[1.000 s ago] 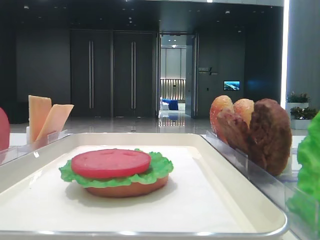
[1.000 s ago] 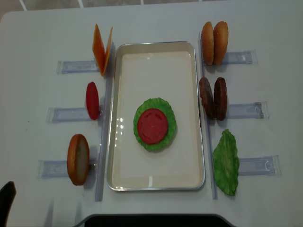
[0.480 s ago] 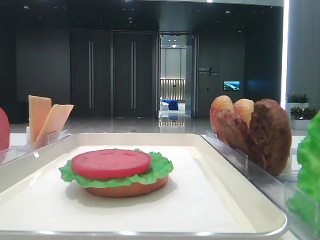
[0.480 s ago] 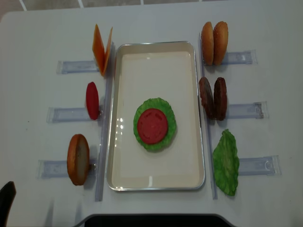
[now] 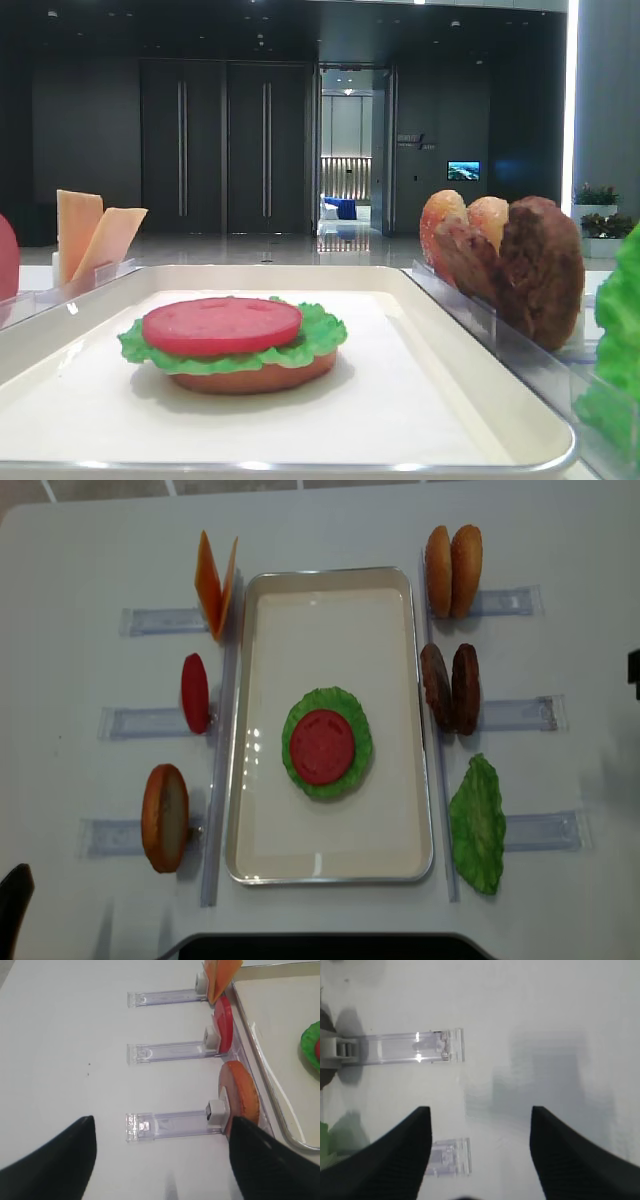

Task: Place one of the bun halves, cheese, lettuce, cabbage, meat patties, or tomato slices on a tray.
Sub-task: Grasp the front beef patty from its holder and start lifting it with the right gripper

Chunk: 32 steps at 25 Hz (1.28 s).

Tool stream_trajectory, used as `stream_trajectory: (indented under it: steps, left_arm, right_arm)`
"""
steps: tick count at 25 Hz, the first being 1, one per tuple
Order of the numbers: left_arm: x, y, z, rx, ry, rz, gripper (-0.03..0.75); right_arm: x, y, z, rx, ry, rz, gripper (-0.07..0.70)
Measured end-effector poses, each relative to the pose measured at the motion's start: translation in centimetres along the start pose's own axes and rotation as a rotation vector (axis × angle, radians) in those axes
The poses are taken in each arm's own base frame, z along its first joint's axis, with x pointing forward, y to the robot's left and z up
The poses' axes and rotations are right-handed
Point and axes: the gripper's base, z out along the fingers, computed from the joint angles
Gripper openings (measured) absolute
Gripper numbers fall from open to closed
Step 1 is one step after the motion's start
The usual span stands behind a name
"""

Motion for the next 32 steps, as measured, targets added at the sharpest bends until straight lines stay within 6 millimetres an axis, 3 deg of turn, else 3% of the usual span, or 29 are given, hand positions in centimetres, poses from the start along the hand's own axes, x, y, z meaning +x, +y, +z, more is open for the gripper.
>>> stream_trajectory:
  steps: [6,13,16,19,25,32]
  left_arm:
    - [0.0,0.0,0.0,0.000,0.000,0.000,0.633]
    - [0.0,0.0,0.0,0.000,0.000,0.000,0.633]
    - [0.0,0.0,0.0,0.000,0.000,0.000,0.633]
    - [0.0,0.0,0.0,0.000,0.000,0.000,0.633]
    - [0.0,0.0,0.0,0.000,0.000,0.000,0.633]
    - [0.0,0.0,0.0,0.000,0.000,0.000,0.633]
  right_arm:
    - [-5.3,-0.1,3.7,0.003,0.089,0.002,0.412]
    - [-8.9,0.6,5.1,-0.003,0.122,-0.015,0.412]
    - [-9.6,2.9,5.0,-0.012,0.136,-0.044,0.412]
    - [-9.8,6.5,4.2,-0.040,0.112,-0.073,0.412]
    - [-8.6,14.0,2.7,-0.088,0.083,-0.149,0.412]
    - [-6.5,19.8,4.6,-0.093,0.158,-0.224,0.412]
